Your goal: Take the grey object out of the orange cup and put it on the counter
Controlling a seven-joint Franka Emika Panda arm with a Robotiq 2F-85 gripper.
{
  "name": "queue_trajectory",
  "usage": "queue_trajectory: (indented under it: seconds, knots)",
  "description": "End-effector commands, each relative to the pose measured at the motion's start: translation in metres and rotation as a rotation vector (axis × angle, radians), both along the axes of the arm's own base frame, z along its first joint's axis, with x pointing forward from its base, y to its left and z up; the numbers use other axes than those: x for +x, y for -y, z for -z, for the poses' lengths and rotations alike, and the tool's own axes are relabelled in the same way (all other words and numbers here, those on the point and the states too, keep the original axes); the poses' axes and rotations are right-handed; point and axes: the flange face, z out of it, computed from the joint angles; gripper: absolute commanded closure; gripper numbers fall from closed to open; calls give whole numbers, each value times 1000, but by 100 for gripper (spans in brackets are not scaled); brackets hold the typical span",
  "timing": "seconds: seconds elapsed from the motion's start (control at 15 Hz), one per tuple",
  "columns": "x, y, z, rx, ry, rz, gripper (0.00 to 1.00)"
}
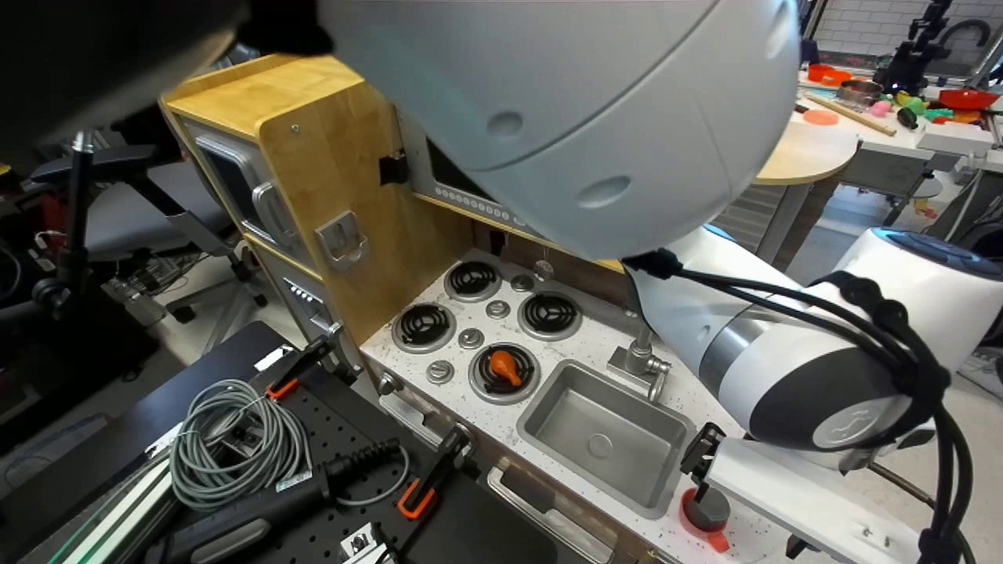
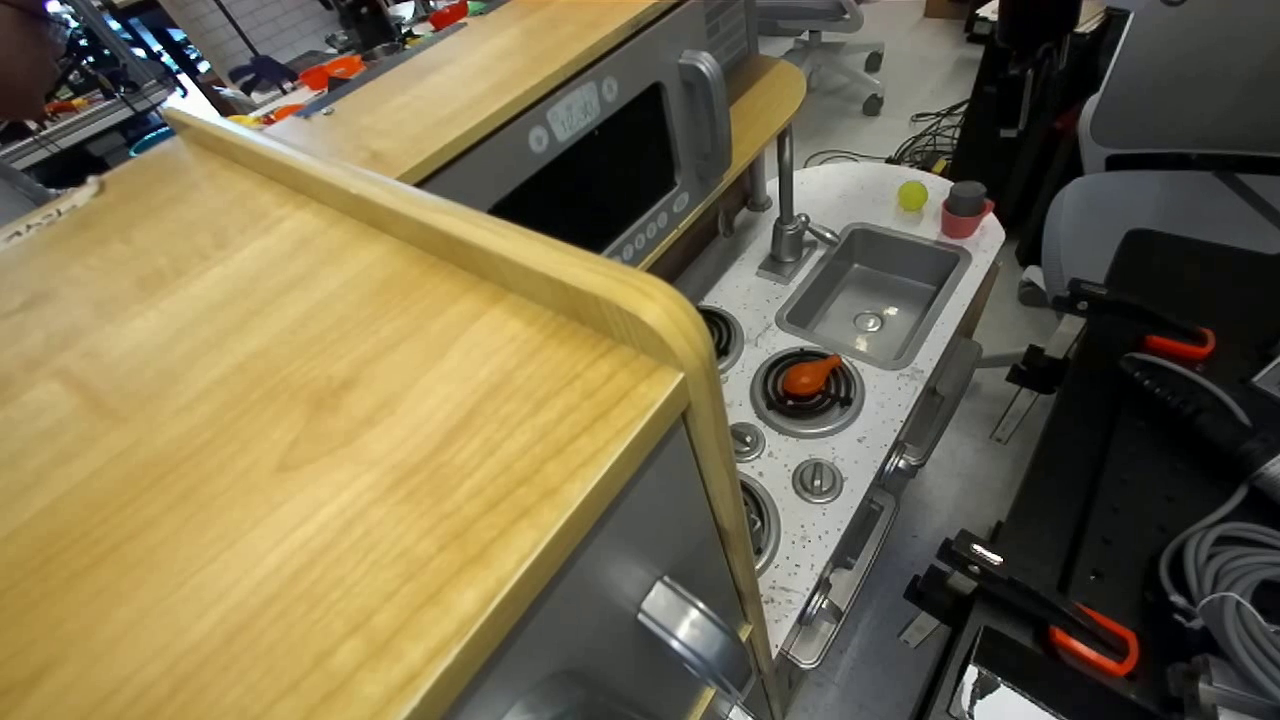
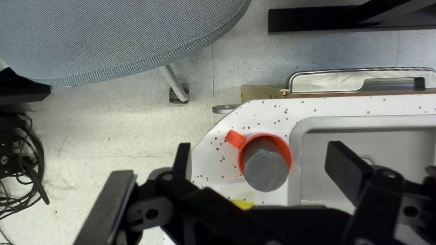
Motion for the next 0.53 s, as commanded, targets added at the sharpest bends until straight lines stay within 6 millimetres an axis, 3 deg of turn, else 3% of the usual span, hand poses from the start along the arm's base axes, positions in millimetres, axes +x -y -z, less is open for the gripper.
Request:
queue_trajectory:
  seconds: [0.0, 0.47]
  knots:
    - [16, 9, 27, 1, 9, 16, 0]
    - [34, 1, 72, 2, -12, -13, 0]
